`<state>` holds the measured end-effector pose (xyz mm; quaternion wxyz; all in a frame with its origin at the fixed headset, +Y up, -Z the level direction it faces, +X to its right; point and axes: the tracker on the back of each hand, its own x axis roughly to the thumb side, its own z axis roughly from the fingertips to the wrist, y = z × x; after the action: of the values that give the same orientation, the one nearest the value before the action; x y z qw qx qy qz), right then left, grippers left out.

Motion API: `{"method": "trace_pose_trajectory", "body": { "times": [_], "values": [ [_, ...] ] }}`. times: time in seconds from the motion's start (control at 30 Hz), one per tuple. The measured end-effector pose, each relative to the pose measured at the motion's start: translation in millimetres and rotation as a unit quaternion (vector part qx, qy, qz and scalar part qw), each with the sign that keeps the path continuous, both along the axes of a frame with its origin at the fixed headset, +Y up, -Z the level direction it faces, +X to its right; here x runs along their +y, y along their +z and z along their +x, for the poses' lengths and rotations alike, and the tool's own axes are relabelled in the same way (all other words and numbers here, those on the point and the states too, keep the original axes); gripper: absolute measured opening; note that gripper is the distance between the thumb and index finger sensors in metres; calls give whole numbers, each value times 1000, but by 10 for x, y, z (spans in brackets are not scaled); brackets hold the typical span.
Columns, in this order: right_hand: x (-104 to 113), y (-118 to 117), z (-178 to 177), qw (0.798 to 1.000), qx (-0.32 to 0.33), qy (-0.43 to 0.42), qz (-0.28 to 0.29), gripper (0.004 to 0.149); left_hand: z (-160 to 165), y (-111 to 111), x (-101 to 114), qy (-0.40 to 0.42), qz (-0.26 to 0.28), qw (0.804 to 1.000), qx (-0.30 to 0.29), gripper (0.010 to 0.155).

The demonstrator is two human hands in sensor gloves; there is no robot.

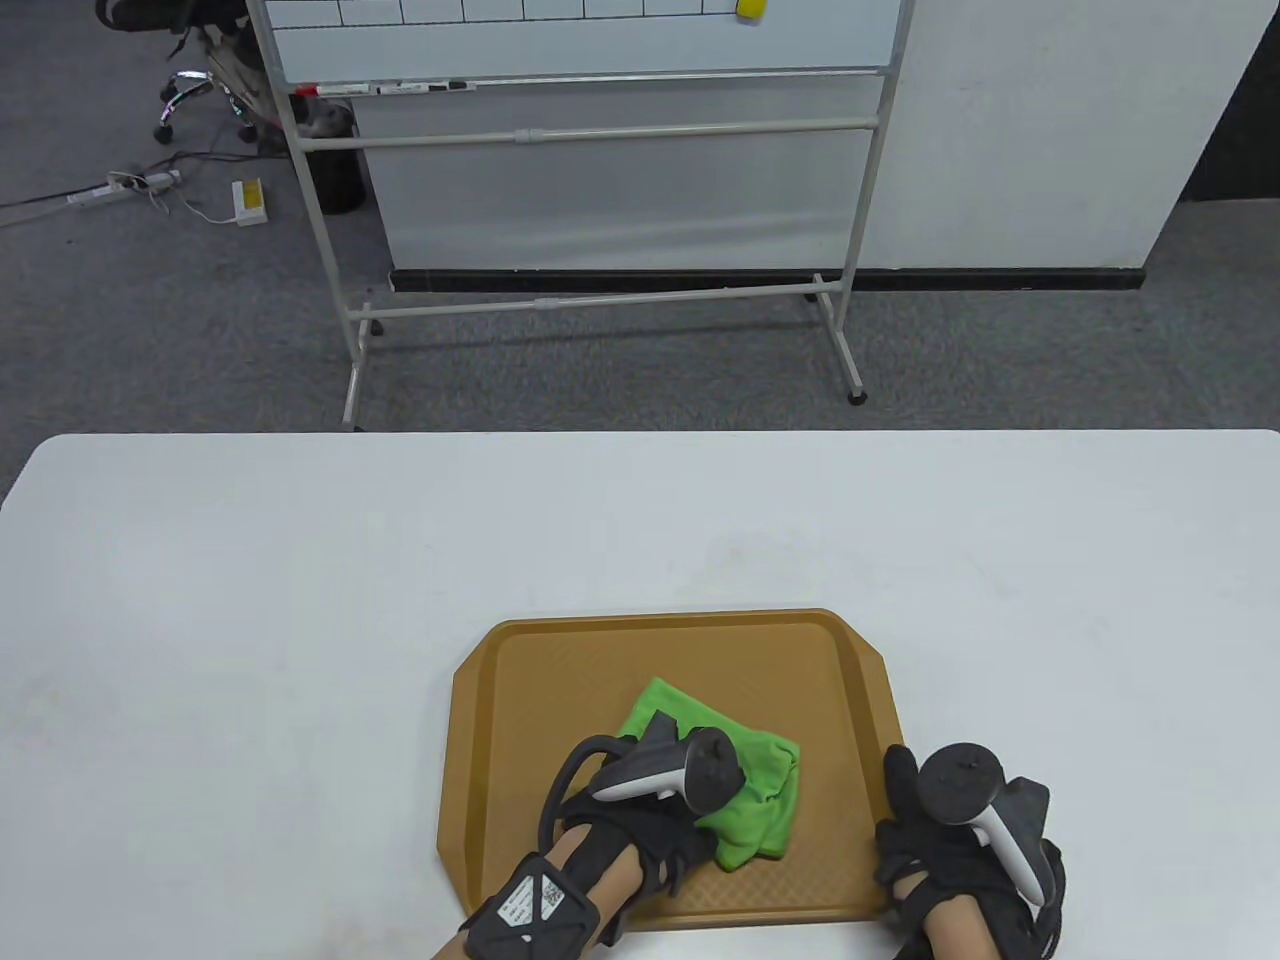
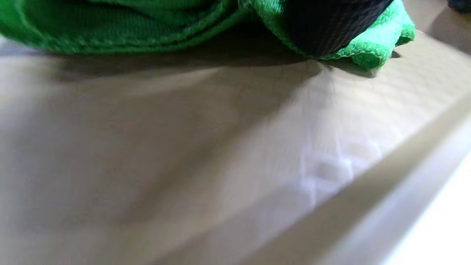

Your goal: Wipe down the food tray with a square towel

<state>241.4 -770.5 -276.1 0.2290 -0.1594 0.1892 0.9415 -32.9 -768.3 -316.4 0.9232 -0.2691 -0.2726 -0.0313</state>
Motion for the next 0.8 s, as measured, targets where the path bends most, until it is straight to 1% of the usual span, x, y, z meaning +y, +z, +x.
{"method": "trace_pose_trajectory", "body": {
  "times": [0.03, 0.07, 0.13, 0.17, 0.2, 0.27, 0.33, 0.37, 0.47, 0.53, 0.57, 0.6, 0.63, 0.67, 0.7, 0.73, 0.8],
  "values": [
    [0, 0, -1, 1000, 0, 1, 0, 71, -30, 29, 22, -2, 14, 1000, -7, 67],
    [0, 1, -1, 1000, 0, 1, 0, 71, -77, 67, 64, -3, 47, 999, -19, 65],
    [0, 1, -1, 1000, -1, 2, 0, 71, -162, 111, 152, 2, 92, 995, -29, 57],
    [0, 2, -1, 1000, -1, 2, 0, 71, -221, 122, 218, 9, 106, 994, -27, 53],
    [0, 1, -1, 1000, -1, 2, 0, 71, -308, 118, 298, 21, 109, 994, -17, 50],
    [-1, 1, -1, 1000, -1, 2, 0, 71, -531, 100, 465, 68, 99, 992, 25, 49],
    [-1, 1, 0, 1000, 0, 1, 0, 71, -819, 79, 682, 126, 118, 982, 69, 49],
    [-1, 1, 1, 1000, 0, 1, 0, 71, -1023, 70, 828, 154, 141, 973, 96, 49],
    [0, 1, 0, 1000, 0, 1, 0, 71, -1590, 75, 1133, 200, 181, 948, 170, 49],
    [0, 1, -1, 1000, -1, 1, 0, 71, -1932, 102, 1262, 208, 204, 934, 209, 50],
    [0, 1, -1, 1000, -1, 1, 0, 71, -2131, 127, 1319, 210, 222, 923, 233, 50],
    [0, 1, -1, 1000, -1, 1, 0, 71, -2337, 157, 1356, 209, 244, 910, 261, 50],
    [0, 1, -1, 1000, -1, 1, 0, 71, -2441, 171, 1362, 206, 253, 904, 276, 50],
    [0, 1, -1, 1000, -1, 1, 0, 71, -2620, 190, 1344, 191, 265, 895, 302, 50],
    [0, 1, -1, 1000, -1, 1, 0, 71, -2693, 197, 1317, 179, 269, 892, 315, 50],
    [1, 1, -2, 1000, -3, 3, 0, 71, -2810, 195, 1237, 149, 271, 890, 334, 50],
    [1, 1, -7, 1000, -3, 6, 0, 71, -2930, 170, 1036, 93, 268, 892, 352, 51]
  ]
}}
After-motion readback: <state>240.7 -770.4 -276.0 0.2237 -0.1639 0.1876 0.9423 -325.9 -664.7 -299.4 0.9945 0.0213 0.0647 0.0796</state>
